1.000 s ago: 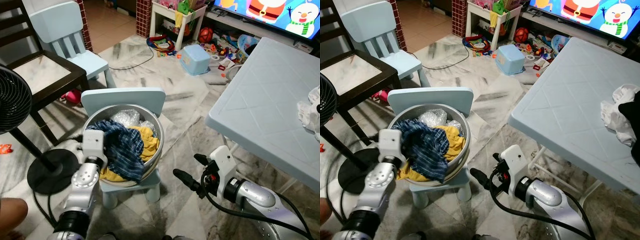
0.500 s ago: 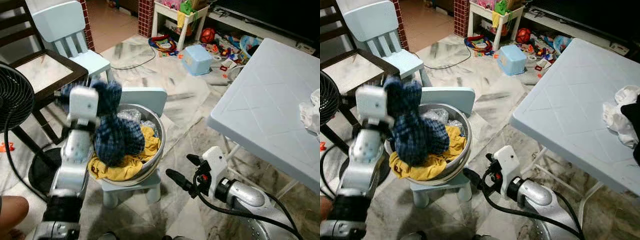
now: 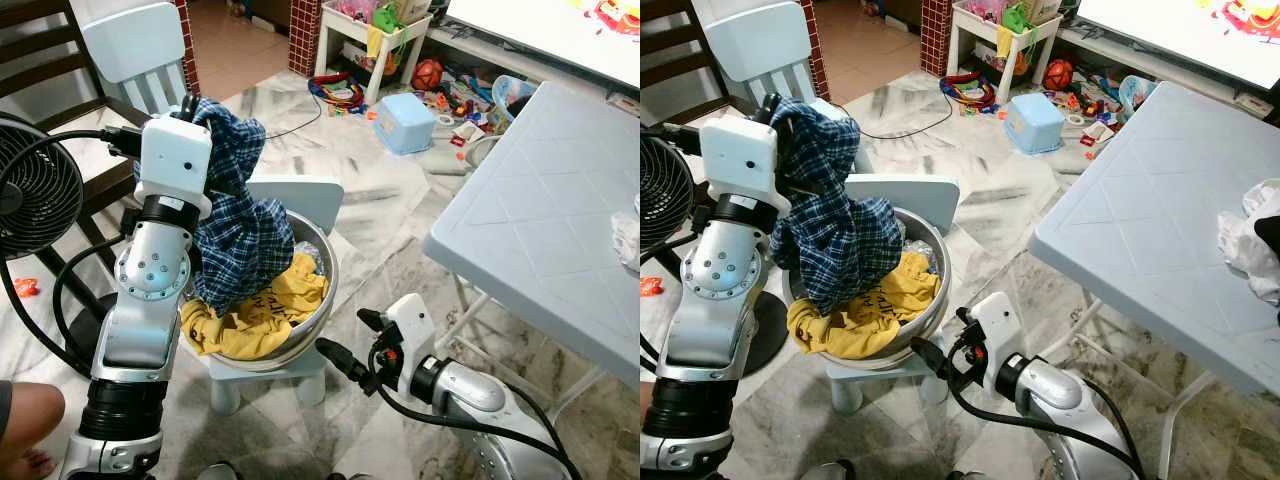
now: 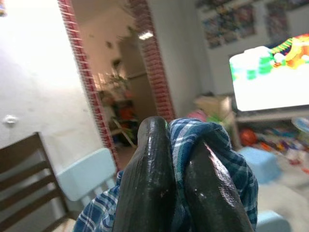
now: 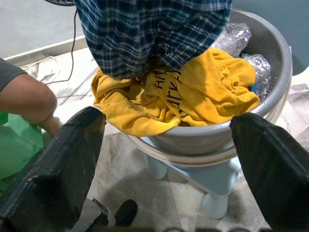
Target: Hang hanger
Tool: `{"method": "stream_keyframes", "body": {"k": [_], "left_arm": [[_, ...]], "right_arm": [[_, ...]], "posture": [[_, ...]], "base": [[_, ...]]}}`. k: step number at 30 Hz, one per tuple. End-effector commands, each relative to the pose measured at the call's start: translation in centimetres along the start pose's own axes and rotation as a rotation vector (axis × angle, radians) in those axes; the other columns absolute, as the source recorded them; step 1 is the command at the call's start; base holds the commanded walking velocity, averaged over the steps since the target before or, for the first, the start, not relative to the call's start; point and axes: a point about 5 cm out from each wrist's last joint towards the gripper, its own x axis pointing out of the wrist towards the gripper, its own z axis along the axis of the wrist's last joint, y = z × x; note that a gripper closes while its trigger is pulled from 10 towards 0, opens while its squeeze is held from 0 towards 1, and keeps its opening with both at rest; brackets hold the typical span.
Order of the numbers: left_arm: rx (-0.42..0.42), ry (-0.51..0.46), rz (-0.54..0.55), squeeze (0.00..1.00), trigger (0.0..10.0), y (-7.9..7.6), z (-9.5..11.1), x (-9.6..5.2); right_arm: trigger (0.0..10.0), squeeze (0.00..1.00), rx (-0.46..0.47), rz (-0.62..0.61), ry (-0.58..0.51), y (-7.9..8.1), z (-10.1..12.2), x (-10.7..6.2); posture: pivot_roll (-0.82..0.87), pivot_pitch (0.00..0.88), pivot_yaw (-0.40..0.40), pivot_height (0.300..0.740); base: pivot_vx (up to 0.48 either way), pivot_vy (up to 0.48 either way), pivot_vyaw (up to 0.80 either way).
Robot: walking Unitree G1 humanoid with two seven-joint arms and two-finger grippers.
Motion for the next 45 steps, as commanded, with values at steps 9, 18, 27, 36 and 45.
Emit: {"method": "stream_keyframes", "body": {"k": [9, 18, 27, 36, 45], "left_arm": [[-0.128, 0.298, -0.497, 0.00, 0.0, -1.1, -1.7, -2.0], [-0.156, 0.546, -0.881, 0.00, 0.0, -3.4, -4.5, -6.8], [-0.121, 0.746, -0.970, 0.00, 0.0, -4.9, -9.4, -9.8], [-0.124, 0.815, -0.625, 0.00, 0.0, -2.3, -13.0, -9.1], [-0.164, 0.846, -0.266, 0.00, 0.0, 0.9, -15.7, -8.3]], "right_arm": [[10.0, 0.00, -0.016, 0.000, 0.011, -0.1, -0.5, 0.4], [10.0, 0.00, -0.022, -0.004, 0.022, -0.1, -0.9, 0.2], [10.0, 0.00, -0.034, -0.007, 0.040, -0.1, -1.3, -0.3], [10.0, 0.00, -0.044, -0.011, 0.048, 0.0, -1.4, -0.7], [10.0, 0.00, -0.036, 0.008, 0.061, 0.5, -1.8, -1.1]], "posture": [[0.14, 0.132, -0.101, 0.740], [0.12, 0.143, -0.095, 0.740], [0.09, 0.148, -0.101, 0.740], [0.08, 0.155, -0.114, 0.740], [0.08, 0.159, -0.139, 0.740]], "base": [[0.000, 0.000, 0.00], [0.000, 0.000, 0.00], [0.000, 0.000, 0.00], [0.000, 0.000, 0.00], [0.000, 0.000, 0.00]]}}
